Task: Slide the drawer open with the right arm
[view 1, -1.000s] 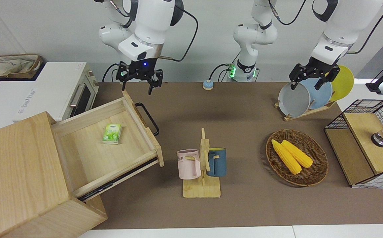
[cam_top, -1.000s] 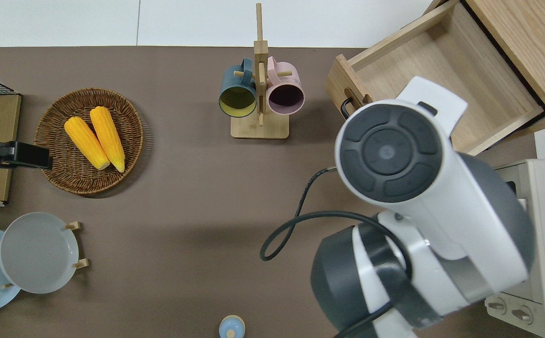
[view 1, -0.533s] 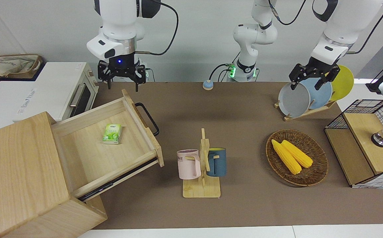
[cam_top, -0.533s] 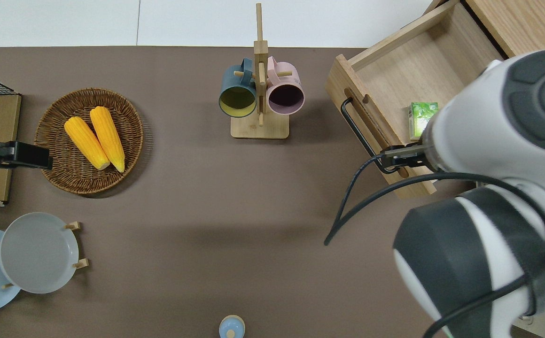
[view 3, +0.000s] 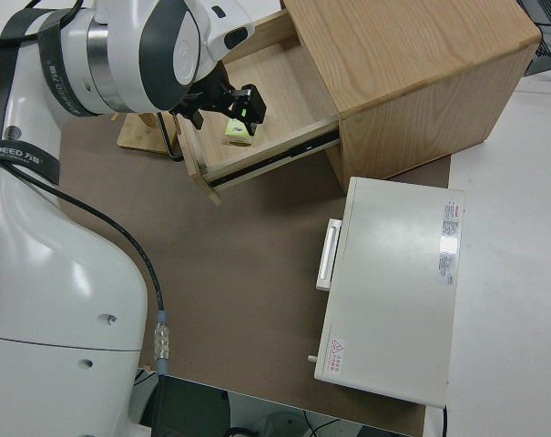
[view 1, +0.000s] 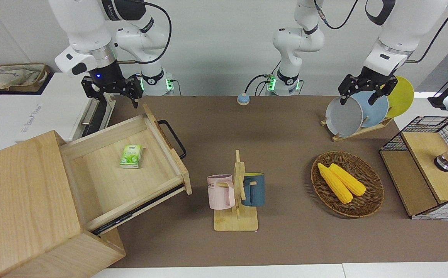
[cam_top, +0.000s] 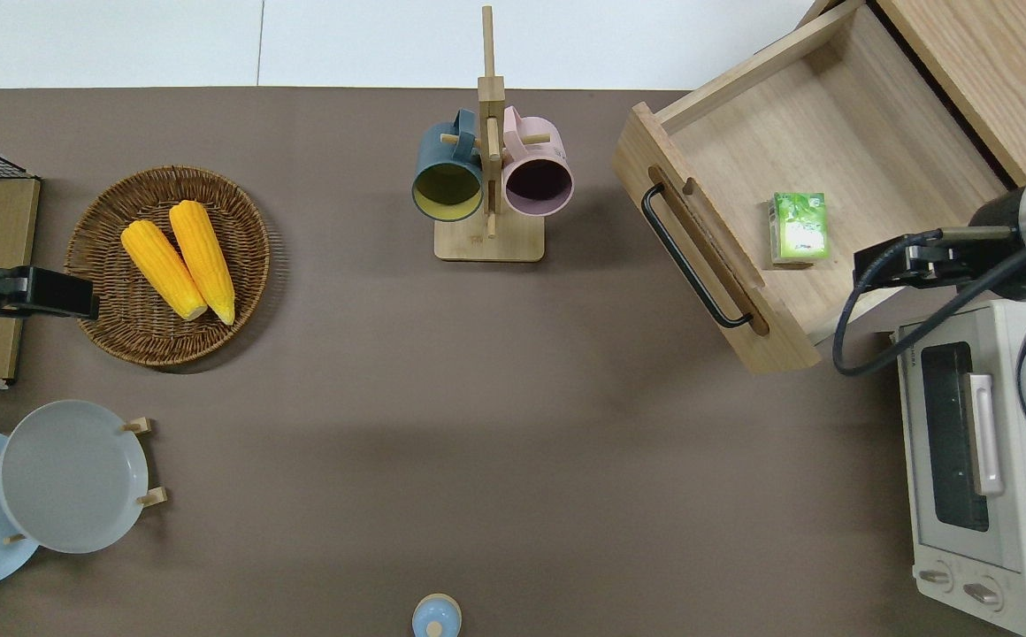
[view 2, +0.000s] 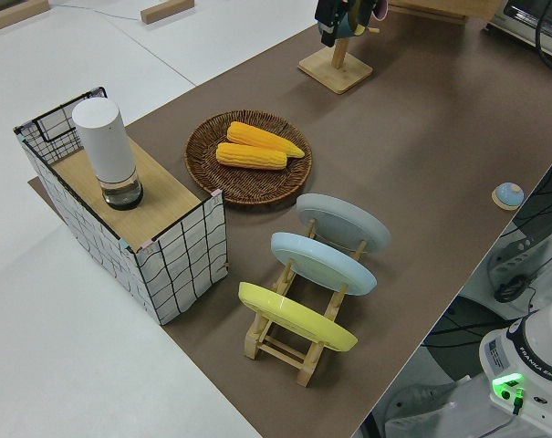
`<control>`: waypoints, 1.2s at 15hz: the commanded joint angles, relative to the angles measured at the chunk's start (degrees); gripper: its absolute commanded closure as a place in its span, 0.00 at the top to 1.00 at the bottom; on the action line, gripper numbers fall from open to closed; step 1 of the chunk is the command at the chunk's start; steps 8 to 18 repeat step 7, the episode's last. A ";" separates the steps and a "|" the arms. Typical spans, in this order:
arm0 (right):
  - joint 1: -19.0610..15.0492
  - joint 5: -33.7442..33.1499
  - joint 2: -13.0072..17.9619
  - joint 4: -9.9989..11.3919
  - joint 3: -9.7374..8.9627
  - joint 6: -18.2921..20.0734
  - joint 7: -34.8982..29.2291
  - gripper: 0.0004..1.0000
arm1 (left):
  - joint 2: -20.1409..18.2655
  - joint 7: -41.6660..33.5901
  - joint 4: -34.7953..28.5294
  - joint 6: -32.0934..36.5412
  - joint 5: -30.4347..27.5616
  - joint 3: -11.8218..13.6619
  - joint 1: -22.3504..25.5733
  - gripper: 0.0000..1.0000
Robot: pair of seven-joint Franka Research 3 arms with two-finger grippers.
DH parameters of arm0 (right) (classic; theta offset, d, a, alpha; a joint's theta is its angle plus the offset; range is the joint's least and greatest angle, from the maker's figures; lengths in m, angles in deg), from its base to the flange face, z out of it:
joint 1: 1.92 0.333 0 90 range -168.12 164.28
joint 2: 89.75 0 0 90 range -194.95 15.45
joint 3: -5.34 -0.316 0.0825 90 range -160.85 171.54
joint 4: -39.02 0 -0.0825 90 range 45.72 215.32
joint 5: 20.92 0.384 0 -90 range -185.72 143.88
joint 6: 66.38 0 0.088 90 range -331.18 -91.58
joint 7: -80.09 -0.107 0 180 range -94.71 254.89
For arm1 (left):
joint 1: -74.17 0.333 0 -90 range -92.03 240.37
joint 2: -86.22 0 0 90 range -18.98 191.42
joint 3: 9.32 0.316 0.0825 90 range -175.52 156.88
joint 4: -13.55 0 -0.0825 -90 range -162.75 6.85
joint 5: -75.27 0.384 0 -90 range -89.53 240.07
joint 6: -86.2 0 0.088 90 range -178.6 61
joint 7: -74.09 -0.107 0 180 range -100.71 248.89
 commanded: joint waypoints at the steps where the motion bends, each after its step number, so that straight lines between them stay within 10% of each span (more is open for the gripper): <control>1: -2.48 1.86 0.23 1.16 -0.63 -0.90 3.76 0.99 | 0.76 -0.44 1.17 -0.02 0.72 0.96 -0.99 1.00; 18: -3.01 1.86 0.05 0.99 -0.72 -0.64 3.85 0.99 | 0.76 -0.44 1.17 -0.02 0.71 0.96 -0.99 1.00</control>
